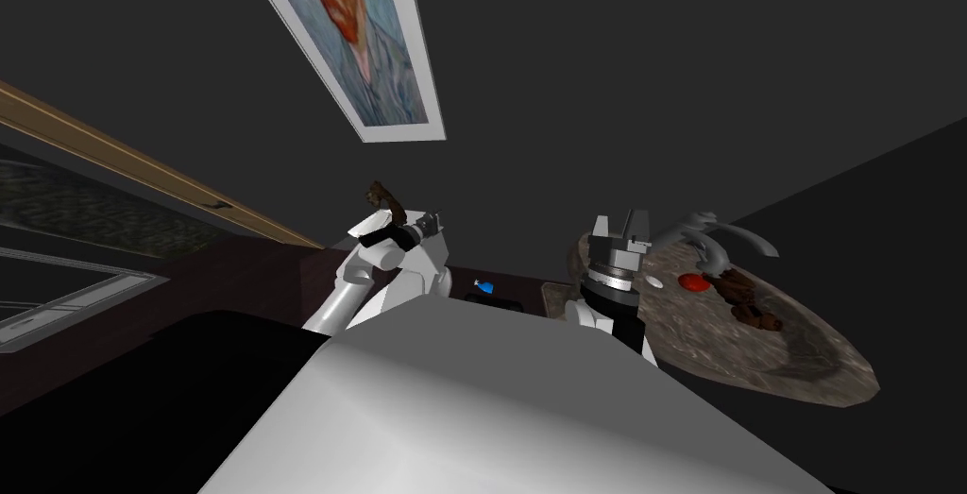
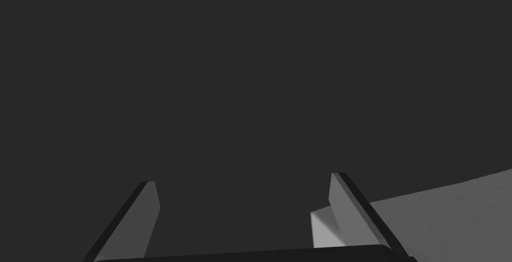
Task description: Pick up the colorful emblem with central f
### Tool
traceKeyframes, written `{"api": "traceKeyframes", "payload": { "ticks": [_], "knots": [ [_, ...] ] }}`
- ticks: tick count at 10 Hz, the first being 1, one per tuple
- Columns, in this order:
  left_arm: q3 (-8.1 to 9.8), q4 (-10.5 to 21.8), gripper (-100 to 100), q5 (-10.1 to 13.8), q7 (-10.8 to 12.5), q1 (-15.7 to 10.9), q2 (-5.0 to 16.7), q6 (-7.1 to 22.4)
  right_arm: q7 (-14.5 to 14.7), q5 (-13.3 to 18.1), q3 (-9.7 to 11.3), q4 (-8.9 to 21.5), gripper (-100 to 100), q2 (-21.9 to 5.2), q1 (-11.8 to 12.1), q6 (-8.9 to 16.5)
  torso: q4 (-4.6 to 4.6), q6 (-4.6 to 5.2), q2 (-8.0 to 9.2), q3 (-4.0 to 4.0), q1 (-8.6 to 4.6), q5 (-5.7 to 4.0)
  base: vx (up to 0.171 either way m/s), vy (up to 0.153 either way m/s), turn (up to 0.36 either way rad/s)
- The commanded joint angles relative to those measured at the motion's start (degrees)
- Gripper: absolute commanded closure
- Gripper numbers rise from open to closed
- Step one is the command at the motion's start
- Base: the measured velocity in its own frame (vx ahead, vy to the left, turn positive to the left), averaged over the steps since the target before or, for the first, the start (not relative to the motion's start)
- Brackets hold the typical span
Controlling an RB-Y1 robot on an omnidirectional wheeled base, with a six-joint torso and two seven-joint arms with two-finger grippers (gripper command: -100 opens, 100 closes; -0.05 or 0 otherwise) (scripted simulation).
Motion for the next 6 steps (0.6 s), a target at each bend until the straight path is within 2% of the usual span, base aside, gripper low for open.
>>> {"api": "traceKeyframes", "payload": {
  "ticks": [1,3,4,6],
  "knots": [
    [0.96,0.85,-100,2.78,0.58,-0.85,2.17,2.86,0.00,0.00,0.00,0.00,0,0.00,0.00,0.00,0.00,0.00,0.00,0.00,0.00,0.00,0.023,-0.007,-0.009],
    [0.96,0.85,-100,2.78,0.58,-0.85,2.17,5.79,0.00,0.00,0.00,0.00,0,0.00,0.00,0.00,-0.01,0.00,-0.04,-0.02,-0.01,0.00,0.021,-0.002,-0.004],
    [1.84,1.90,-100,5.45,1.03,-1.58,4.29,7.28,0.00,0.00,0.00,0.00,0,0.00,0.00,0.00,0.00,0.00,-0.01,-0.01,0.00,0.00,0.029,0.002,-0.005],
    [1.84,1.90,-100,5.45,1.03,-1.58,4.29,10.35,0.00,0.00,0.00,0.00,0,0.00,0.00,0.00,-0.01,0.00,-0.06,-0.03,0.01,0.00,0.025,0.000,-0.001]
  ]
}}
